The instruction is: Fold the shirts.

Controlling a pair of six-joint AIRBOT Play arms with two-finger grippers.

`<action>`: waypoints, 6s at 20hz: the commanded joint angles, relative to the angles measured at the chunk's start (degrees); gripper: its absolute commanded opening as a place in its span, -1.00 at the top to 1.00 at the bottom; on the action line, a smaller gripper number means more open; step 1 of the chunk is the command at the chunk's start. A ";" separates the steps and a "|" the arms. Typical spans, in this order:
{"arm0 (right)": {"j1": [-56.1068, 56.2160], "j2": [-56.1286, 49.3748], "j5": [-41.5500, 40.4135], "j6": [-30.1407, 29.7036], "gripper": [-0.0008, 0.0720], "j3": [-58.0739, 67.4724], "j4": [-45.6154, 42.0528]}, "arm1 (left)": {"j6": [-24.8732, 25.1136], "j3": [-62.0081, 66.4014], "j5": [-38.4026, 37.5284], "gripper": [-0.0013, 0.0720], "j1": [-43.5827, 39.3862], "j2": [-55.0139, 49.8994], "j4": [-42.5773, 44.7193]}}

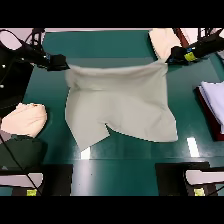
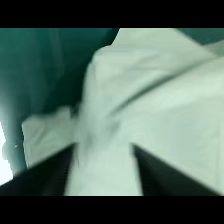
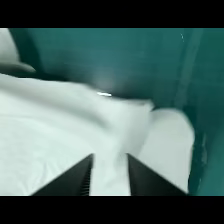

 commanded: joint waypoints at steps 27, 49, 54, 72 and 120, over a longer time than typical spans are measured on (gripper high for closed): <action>-16.04 24.06 10.69 -7.17 0.14 -36.35 4.96 | 3.13 -43.08 8.68 0.90 4.52 14.34 -11.10; -13.66 30.29 1.25 -8.57 0.92 -58.07 9.49 | 4.00 -33.22 3.96 0.90 4.52 23.61 -10.82; -13.44 41.55 -2.64 -8.57 0.93 -26.58 8.94 | 3.34 -8.09 3.69 0.90 4.52 36.98 -10.19; -12.72 28.87 10.71 -1.60 0.93 2.29 -4.48 | -4.37 6.08 -3.30 0.90 4.50 30.84 -5.35; -9.03 23.32 -3.19 -6.03 -0.08 -35.06 -2.36 | -10.40 -72.81 -5.07 -0.21 3.15 40.22 -2.05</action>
